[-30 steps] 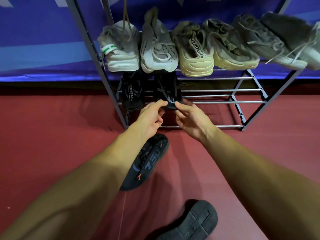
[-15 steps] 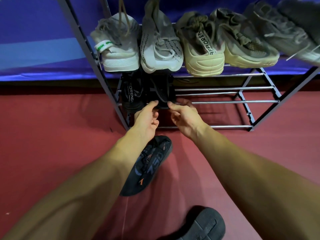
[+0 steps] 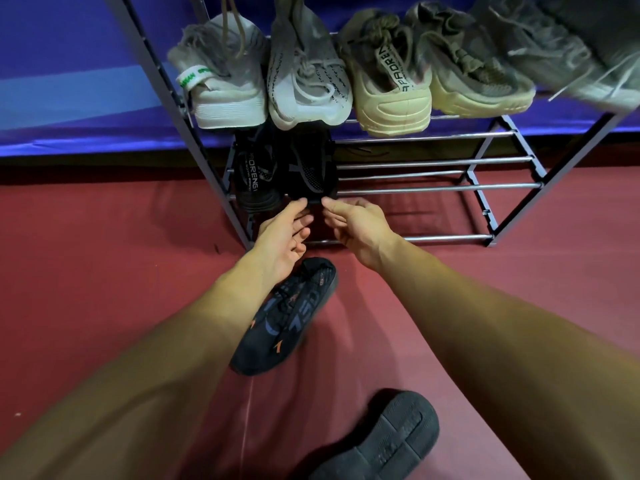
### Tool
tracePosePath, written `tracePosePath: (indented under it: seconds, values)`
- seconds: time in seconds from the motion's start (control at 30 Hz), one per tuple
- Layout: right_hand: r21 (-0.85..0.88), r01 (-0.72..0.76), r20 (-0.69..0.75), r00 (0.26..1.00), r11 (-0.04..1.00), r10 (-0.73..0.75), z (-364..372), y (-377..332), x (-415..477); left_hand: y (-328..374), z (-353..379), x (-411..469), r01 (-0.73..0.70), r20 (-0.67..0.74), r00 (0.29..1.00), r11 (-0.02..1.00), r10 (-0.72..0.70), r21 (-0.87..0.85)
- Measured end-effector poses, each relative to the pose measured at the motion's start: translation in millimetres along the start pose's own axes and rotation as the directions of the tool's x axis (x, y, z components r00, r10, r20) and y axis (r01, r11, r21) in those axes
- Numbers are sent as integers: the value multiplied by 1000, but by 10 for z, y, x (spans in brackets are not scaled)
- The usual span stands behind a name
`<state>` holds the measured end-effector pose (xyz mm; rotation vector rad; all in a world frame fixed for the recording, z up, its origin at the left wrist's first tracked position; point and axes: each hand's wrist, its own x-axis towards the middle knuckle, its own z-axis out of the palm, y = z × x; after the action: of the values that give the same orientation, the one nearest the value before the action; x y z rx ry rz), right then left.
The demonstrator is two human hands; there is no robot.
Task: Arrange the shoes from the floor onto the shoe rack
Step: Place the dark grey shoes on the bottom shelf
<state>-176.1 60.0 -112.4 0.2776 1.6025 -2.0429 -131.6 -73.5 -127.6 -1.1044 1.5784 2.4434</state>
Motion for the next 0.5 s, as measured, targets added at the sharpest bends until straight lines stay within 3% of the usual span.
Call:
tracePosePath:
  seconds: [0.23,0.5]
  values:
    - [-316,-175,-64,985,933,163,-342,357,-420,-545,-234,-304,79,48,993,898,-111,434]
    - [-447,-327,-229,942,833,247,-962,967,-1150,-1283,-336,-773,40,156,959,658,-237,752]
